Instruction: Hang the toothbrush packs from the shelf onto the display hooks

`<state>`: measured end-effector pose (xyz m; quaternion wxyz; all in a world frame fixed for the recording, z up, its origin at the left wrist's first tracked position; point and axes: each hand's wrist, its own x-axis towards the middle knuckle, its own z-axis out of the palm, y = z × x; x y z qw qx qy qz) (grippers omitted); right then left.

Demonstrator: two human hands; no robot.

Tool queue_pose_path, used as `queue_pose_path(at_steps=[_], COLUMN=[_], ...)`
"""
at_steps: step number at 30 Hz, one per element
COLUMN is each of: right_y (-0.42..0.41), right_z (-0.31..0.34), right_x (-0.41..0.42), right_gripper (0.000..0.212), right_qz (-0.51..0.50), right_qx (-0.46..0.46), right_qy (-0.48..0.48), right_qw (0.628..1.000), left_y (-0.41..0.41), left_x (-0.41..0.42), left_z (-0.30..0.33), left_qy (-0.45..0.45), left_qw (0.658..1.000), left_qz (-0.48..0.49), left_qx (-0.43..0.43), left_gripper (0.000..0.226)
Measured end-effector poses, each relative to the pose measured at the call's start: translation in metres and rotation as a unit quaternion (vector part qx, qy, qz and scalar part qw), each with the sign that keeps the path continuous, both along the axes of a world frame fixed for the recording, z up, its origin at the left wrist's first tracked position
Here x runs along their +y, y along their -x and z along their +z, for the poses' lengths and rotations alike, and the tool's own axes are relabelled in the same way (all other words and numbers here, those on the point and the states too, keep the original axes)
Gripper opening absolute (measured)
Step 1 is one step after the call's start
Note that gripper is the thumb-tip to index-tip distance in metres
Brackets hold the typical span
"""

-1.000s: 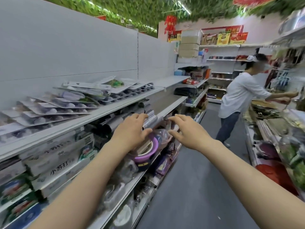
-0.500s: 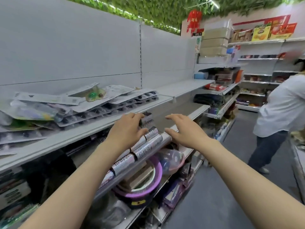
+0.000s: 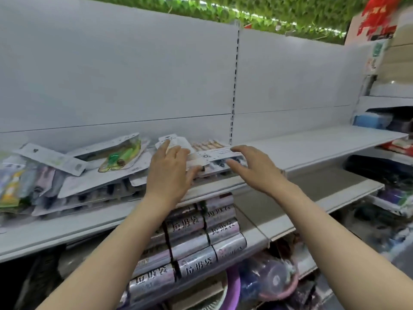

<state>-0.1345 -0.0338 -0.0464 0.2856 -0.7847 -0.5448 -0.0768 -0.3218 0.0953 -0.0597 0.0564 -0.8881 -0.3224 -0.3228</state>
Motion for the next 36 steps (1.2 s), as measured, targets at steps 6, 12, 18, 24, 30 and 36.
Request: queue_pose_path(at_steps=[6, 12, 18, 24, 30, 36], right_y=[-0.014, -0.010, -0.012, -0.025, -0.037, -0.049], right_z=[0.007, 0.014, 0.020, 0.030, 0.025, 0.025], right_x=[0.067, 0.121, 0.142, 0.135, 0.123, 0.115], right_gripper=[0.047, 0.039, 0.042, 0.061, 0.030, 0.029], right_qz=[0.113, 0.217, 0.258, 0.303, 0.337, 0.338], right_qx=[0.089, 0.155, 0.183, 0.173, 0.181, 0.185], right_qy=[-0.066, -0.038, -0.048, -0.059, -0.064, -0.066], right_qw=[0.987, 0.963, 0.948, 0.935, 0.922, 0.920], left_y=[-0.021, -0.021, -0.022, -0.039, -0.055, -0.055], left_x=[0.008, 0.004, 0.008, 0.008, 0.015, 0.017], left_z=[0.009, 0.010, 0.016, 0.024, 0.028, 0.033], left_qy=[0.034, 0.046, 0.117, 0.113, 0.086, 0.017], left_qw=[0.994, 0.993, 0.985, 0.974, 0.965, 0.951], left_qz=[0.100, 0.107, 0.125, 0.195, 0.243, 0.288], left_qx=[0.036, 0.014, -0.038, -0.027, -0.039, -0.108], left_gripper=[0.073, 0.074, 0.072, 0.070, 0.053, 0.024])
